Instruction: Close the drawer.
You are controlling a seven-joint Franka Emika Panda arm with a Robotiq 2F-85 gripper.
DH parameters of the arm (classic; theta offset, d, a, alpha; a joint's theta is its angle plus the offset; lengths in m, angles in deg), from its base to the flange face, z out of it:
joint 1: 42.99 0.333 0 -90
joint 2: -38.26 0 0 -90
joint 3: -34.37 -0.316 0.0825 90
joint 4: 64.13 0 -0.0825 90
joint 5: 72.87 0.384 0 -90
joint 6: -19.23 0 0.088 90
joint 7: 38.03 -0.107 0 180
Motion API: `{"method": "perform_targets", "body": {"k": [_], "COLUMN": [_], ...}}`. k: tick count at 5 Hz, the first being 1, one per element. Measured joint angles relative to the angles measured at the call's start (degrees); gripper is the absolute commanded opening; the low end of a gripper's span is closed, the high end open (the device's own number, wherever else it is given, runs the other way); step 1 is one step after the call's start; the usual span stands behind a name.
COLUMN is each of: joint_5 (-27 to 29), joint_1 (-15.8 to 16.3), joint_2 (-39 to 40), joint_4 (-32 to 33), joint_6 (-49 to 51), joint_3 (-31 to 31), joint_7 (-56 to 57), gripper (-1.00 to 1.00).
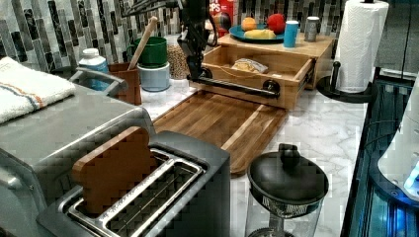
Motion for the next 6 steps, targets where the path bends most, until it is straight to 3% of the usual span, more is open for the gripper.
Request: {"method": "perform_targets", "body": {"k": [2,4,6], "joint_5": [2.00,0.56,-2.22], "joint_1": [-0.26,-0.93,-5.14], "joint_2": [3.97,7.58,7.01], "joint_4": [0.22,0.78,1.34], "joint_6": [-0.03,-1.93,0.25], "joint_3": [0.30,2.04,3.69], "joint_7": [5.23,9.20,15.25], "gripper": [-1.00,-1.00,-1.00]}}
